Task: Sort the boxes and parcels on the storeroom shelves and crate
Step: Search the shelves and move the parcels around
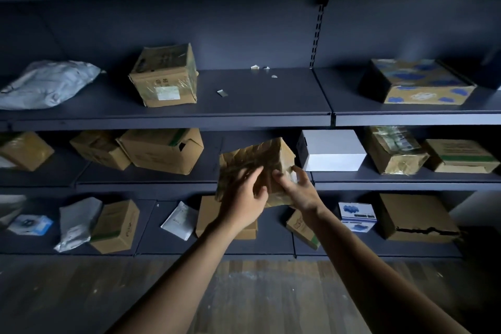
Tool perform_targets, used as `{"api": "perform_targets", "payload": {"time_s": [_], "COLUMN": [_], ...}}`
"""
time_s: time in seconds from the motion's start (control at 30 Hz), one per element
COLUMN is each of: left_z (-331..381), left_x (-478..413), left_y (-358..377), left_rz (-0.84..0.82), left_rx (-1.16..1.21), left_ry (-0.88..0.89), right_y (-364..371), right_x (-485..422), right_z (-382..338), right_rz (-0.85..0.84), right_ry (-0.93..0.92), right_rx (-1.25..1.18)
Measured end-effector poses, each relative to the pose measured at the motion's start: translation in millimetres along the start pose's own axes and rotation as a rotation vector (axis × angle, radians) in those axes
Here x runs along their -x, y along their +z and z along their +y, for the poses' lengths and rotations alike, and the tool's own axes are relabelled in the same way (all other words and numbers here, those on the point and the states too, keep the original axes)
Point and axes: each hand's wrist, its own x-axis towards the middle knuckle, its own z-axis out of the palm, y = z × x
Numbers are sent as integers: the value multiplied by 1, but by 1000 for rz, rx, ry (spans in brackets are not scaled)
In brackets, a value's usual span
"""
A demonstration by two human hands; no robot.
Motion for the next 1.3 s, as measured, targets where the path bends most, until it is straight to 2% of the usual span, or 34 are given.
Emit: {"api": "perform_targets", "payload": {"time_s": [0.17, 0.3, 0.5, 0.7, 1.0, 1.3], "left_z": [-3, -8, -11, -33, -40, -23], "left_x": [-5, -6, -8, -19, -21, -27], "left_y": [-9, -25, -48, -50, -47, -58], "left_rz": [-95, -138, -137, -93, -86, -72], "left_rx": [222, 316, 350, 363, 446, 370], "left_ry": [-113, -219, -184, -224, -304, -448], "right_y": [9, 21, 39, 51, 70, 71], "right_x": [-4, 0, 4, 3, 5, 18], "right_z": [-6, -13, -18, -26, -30, -41], "right_rz": [35, 62, 167, 248, 233, 142], "right_ry": [-56, -99, -108, -163, -278, -337], "right_rx": [135, 42, -3, 104, 254, 192]}}
